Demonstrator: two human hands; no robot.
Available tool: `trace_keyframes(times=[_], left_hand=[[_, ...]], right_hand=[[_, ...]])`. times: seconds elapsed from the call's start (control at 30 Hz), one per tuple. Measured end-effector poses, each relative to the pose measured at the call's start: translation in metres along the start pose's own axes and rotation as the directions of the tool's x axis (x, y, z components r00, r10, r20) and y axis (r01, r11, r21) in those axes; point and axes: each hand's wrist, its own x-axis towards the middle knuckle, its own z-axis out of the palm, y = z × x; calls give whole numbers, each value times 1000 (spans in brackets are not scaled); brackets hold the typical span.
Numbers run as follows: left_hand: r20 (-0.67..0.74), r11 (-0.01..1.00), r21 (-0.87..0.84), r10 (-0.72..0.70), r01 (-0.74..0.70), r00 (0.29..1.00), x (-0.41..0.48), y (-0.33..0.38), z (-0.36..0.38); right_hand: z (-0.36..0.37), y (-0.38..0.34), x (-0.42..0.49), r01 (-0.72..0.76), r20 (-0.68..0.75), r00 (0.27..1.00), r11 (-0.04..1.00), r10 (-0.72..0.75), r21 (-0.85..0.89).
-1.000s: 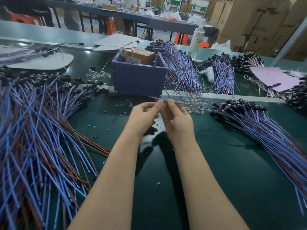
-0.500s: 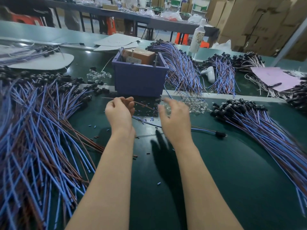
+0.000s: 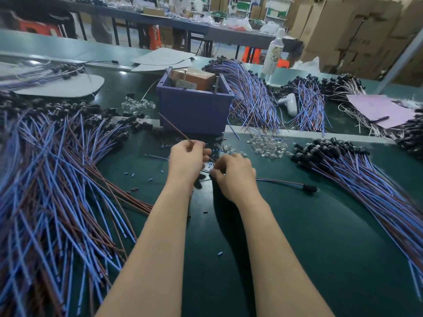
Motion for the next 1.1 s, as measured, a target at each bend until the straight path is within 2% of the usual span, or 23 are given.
trace_keyframes(times=[0.07,0.13,0.27,0.37,0.43,0.53,0.63,0.73,0.83,0.93,1.1], left_hand=[[23,997,77,24,-26,999,-1,-1,3],[36,993,107,41,-44,999,-1,-2,4],[46,980,164,107,-113,993,-3,-2,4],[25,988,113,102,-104,994,-4,-1,5],[-5,995,87,50,-49,999,-2,-2,5],[15,989,-131,-69,70,997,-2,1,4],[21,968,-232,-98,101,995,-3,3,5],[-76,981,-195,-18,3,997,-3,3,4],[-222,980,-137,110,-143,969,-1,1,0],[-288,966,-42,232,-254,929,1,1,-4],[-197,907,199,408,-371,892,-1,0,2]], right_hand=[[3,-1,0,0,-27,1000,998,-2,-57],[5,0,0,-10,-57,998,999,7,-43],[2,-1,0,-20,-209,976,979,64,205],[-1,-2,-2,66,-272,962,932,36,357],[-3,-3,-3,96,-233,972,898,7,430],[-4,-3,0,84,-143,990,853,-12,516],[-6,3,3,81,-227,973,853,45,515],[-8,10,4,45,-338,925,831,176,555],[-7,11,4,23,-358,896,776,264,630],[-2,2,2,59,-348,917,797,194,601],[7,-5,0,115,-326,942,842,75,527]])
